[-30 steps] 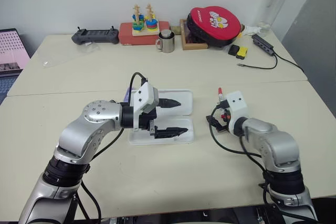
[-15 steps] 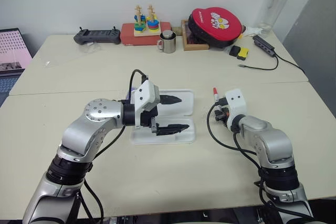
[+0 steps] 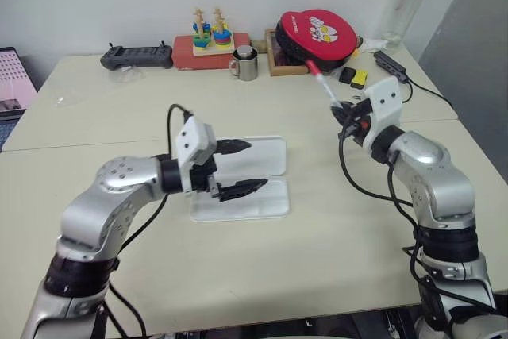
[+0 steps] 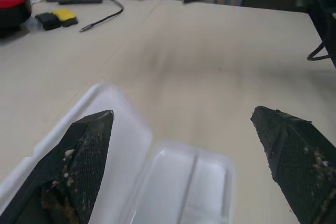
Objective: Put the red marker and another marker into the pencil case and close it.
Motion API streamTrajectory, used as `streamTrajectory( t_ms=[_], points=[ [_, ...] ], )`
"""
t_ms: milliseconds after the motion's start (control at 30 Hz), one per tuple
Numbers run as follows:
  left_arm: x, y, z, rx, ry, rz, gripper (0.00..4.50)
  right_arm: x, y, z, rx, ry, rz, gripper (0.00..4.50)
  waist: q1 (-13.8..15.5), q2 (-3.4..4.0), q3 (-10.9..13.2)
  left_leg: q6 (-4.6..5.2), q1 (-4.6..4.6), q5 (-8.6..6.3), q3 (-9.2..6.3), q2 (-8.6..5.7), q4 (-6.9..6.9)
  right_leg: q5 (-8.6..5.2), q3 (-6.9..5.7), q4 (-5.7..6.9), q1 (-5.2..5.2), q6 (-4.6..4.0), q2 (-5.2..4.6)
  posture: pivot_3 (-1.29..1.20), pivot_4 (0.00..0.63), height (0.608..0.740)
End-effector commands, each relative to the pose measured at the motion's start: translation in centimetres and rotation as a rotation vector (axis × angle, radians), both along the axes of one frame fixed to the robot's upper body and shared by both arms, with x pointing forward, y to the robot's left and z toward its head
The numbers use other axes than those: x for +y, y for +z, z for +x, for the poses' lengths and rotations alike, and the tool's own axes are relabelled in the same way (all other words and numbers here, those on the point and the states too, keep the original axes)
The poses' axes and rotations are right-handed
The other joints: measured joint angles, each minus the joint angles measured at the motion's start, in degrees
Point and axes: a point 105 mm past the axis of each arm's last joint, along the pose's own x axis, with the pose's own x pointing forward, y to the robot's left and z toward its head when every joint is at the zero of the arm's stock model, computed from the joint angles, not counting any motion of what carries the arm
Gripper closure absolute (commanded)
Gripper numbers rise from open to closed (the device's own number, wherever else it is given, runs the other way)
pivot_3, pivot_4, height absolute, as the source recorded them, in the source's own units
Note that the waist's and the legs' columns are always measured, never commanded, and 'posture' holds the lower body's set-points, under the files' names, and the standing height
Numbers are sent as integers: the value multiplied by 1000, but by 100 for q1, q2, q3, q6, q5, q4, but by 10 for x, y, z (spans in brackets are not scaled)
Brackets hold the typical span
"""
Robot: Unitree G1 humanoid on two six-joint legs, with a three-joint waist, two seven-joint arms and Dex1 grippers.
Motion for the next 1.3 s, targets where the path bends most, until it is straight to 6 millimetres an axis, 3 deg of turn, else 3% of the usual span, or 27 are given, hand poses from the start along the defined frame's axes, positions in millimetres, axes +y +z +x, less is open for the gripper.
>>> streamTrajectory(
  t_ms=[33,200,267,367,600,633,800,1033,1167,1300],
  points=[
    [40,10,-3,-25,187,-44,0,48,4,-28,-13,378,-136,4196,10,0,0,0,-2,0,-3,-1,1,0,-1,0,0,0,0,0,150,740],
    [72,-16,-17,51,308,-14,0,87,-34,-41,44,610,-368,4196,47,-1,-1,0,-1,0,-6,-1,2,0,-5,-2,2,-1,-1,0,150,740],
    [73,-24,-24,73,325,-13,0,92,-58,-40,85,654,-474,4196,103,-2,0,0,-2,0,-7,-7,2,0,-7,-3,2,0,-6,0,150,740],
    [73,-27,-27,83,339,-20,0,96,-79,-34,121,676,-548,4196,151,-10,0,0,-5,0,-15,-10,5,0,-13,-4,6,0,-8,0,150,740],
    [67,-27,-24,77,323,-23,0,105,-102,-26,144,690,-614,4196,108,-10,0,-1,-2,0,-11,-5,5,0,-11,-1,4,-1,-6,0,150,740],
    [66,-26,-23,74,321,-24,0,106,-102,-24,144,688,-611,4196,106,-9,0,-1,-2,0,-12,-5,5,0,-12,-1,4,-1,-6,0,150,740],
    [68,-26,-22,78,336,-28,0,108,-95,-22,137,687,-585,2728,102,-9,0,-1,-3,0,-13,-6,5,0,-12,-1,3,-1,-6,0,150,740],
    [104,-21,-16,105,511,-139,0,108,-76,-26,116,704,-525,1041,98,-9,0,-1,-2,-1,-14,-4,4,0,-12,-1,2,-1,-5,0,150,740],
    [118,-21,-10,113,598,-194,0,112,-41,-32,74,738,-369,82,108,-9,0,-1,-4,-1,-15,-7,4,0,-12,-1,2,-1,-6,0,150,740],
    [127,-32,5,111,685,-129,0,114,-19,-29,25,703,-296,82,104,-8,0,-2,-2,-1,-18,-4,4,0,-14,1,2,-2,-4,0,150,740]
  ],
)
